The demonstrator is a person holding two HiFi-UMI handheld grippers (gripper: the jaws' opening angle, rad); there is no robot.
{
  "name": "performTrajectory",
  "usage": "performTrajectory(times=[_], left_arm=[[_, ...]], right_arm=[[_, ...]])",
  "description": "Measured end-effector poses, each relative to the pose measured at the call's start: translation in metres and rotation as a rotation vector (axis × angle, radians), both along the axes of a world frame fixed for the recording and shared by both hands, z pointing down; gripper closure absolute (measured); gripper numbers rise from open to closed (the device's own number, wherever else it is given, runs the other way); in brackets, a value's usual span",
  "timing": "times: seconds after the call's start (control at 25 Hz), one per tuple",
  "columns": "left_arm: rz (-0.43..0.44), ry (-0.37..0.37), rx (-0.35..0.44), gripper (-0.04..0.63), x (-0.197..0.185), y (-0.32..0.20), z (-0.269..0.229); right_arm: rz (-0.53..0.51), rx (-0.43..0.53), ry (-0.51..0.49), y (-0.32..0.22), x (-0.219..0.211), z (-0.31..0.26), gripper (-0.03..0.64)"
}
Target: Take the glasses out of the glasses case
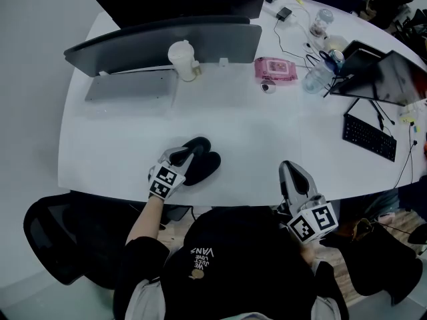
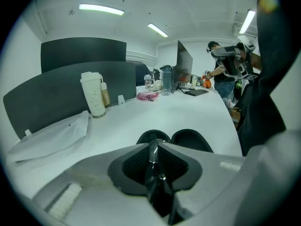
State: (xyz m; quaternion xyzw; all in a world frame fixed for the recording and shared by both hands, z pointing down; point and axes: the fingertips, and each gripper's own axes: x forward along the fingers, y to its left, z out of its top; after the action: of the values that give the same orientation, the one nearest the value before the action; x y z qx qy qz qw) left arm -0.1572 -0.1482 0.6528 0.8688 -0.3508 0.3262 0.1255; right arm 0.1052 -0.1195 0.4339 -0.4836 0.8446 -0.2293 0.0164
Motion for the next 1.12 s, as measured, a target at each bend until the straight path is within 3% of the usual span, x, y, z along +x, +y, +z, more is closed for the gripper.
performTrajectory(times=[0.08,0.32,1.12], left_arm=[[0.012,-0.013,-0.012,0.529,0.0,0.0,0.003],[0.044,-0.049,-0.038,0.514,0.0,0.001,0.012],[0.072,-0.1,-0.181,0.512,0.0,0.001,0.027]], right_arm=[[0.006,-0.003,0.001,0.001,0.001,0.001,0.618],[0.02,-0.007,0.002,0.001,0.004,0.003,0.618],[0.017,-0.016,-0.005,-0.005,0.003,0.005,0.618]])
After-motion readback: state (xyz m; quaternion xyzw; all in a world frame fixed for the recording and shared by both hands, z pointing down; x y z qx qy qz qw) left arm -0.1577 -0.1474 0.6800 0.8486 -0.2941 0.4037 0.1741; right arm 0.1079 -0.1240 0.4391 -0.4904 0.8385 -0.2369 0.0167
